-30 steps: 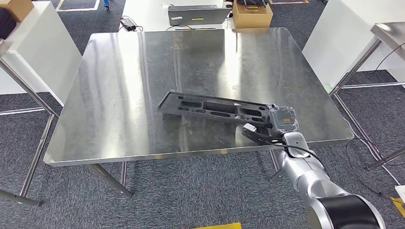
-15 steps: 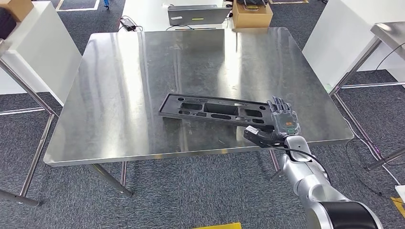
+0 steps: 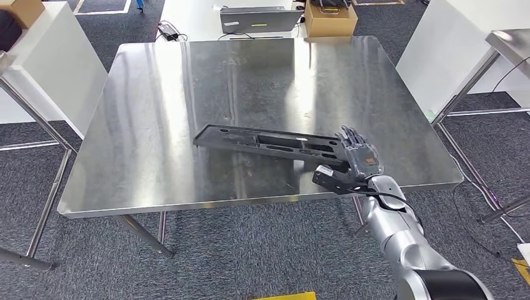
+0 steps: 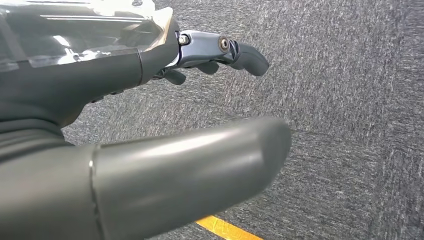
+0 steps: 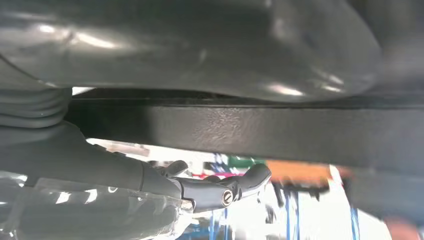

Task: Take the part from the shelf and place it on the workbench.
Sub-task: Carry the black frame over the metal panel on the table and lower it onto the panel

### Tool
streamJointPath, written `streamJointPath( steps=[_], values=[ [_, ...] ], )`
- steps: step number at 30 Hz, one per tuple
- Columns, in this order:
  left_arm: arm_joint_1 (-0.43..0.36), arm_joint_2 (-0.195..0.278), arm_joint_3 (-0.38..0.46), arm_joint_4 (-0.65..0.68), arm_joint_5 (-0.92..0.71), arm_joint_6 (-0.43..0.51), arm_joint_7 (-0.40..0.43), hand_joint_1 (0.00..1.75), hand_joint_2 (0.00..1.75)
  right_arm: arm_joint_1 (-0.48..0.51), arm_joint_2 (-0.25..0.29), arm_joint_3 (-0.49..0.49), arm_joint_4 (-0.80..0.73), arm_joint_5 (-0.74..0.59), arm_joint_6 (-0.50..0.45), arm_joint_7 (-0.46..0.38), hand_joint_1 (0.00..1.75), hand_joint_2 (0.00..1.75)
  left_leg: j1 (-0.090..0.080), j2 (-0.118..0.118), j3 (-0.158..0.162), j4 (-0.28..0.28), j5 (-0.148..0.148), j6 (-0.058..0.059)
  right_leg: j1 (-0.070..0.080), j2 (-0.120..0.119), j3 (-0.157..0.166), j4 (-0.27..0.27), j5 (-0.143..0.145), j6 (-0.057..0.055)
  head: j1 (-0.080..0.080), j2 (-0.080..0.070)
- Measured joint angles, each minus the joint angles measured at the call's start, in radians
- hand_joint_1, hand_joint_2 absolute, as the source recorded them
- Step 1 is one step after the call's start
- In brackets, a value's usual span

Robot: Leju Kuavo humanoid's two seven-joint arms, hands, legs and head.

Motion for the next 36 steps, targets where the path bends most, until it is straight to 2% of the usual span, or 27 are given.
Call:
streamJointPath(
  steps=[4,6,9,12,15,17,22,26,30,36],
  values=[
    [0.0,-0.001,0.014,0.0,-0.022,0.002,0.003,0.0,0.0,0.163,0.05,0.006,-0.374,-0.257,-0.095,-0.113,0.0,0.0,0.001,-0.003,0.0,0.0,-0.001,0.0,0.0,-0.002,0.0,0.0,-0.003,0.002,0.0,0.0],
    [0.002,-0.004,0.017,0.0,-0.029,0.004,0.004,0.0,0.0,0.248,0.072,0.017,-0.57,-0.325,-0.142,-0.139,0.0,0.0,0.001,-0.005,0.001,0.0,-0.003,-0.001,0.0,-0.003,0.001,0.0,-0.005,0.003,0.0,0.0],
    [0.002,-0.007,0.022,-0.001,-0.032,0.005,0.005,0.0,0.0,0.32,0.089,0.028,-0.745,-0.353,-0.155,-0.156,0.0,0.0,0.001,-0.005,0.002,0.0,-0.004,-0.002,0.0,-0.002,0.001,0.0,-0.006,0.003,0.0,0.0],
    [0.001,-0.009,0.031,-0.001,-0.038,0.008,0.0,0.0,0.0,0.383,0.11,0.033,-0.893,-0.398,-0.156,-0.239,0.0,0.0,0.001,-0.005,0.002,0.0,-0.005,-0.001,0.0,-0.003,0.0,0.0,-0.006,0.003,0.0,0.0],
    [0.001,-0.01,0.042,-0.001,-0.046,0.015,-0.004,0.0,0.0,0.458,0.15,0.053,-1.06,-0.341,-0.158,-0.283,0.0,0.0,0.001,-0.005,0.002,0.0,-0.005,-0.002,0.0,-0.002,0.001,0.0,-0.006,0.003,0.0,0.0],
    [0.001,-0.011,0.045,-0.001,-0.049,0.016,-0.004,0.0,0.0,0.482,0.169,0.063,-1.112,-0.294,-0.158,-0.285,0.0,0.0,0.001,-0.004,0.002,0.0,-0.006,-0.002,0.0,-0.002,0.001,0.0,-0.006,0.003,-0.001,0.0],
    [0.0,-0.011,0.046,-0.001,-0.052,0.017,-0.003,0.0,0.0,0.491,0.179,0.064,-1.129,-0.271,-0.158,-0.285,0.0,0.0,0.002,-0.004,0.002,0.0,-0.006,-0.002,0.0,-0.001,0.001,0.0,-0.006,0.003,-0.001,0.0],
    [-0.003,-0.016,0.062,-0.001,-0.077,0.017,0.006,0.0,0.0,0.503,0.244,0.022,-1.173,-0.225,-0.158,-0.267,0.0,0.0,0.002,-0.004,0.007,-0.001,-0.008,-0.003,-0.001,-0.002,-0.002,0.0,-0.01,0.0,0.0,0.0],
    [-0.003,-0.016,0.075,-0.001,-0.087,0.027,0.009,0.0,0.0,0.508,0.256,-0.024,-1.197,-0.324,-0.158,-0.281,0.0,0.0,0.002,-0.004,0.008,0.0,-0.008,-0.003,-0.001,-0.002,-0.001,0.0,-0.01,0.0,0.0,0.0],
    [-0.004,-0.016,0.096,-0.001,-0.098,0.045,-0.007,0.0,0.0,0.586,0.259,-0.014,-1.335,-0.503,-0.158,-0.287,0.0,0.0,0.002,-0.004,0.008,0.0,-0.01,-0.003,-0.001,-0.002,0.006,0.0,-0.011,0.001,0.0,0.0]
  ],
)
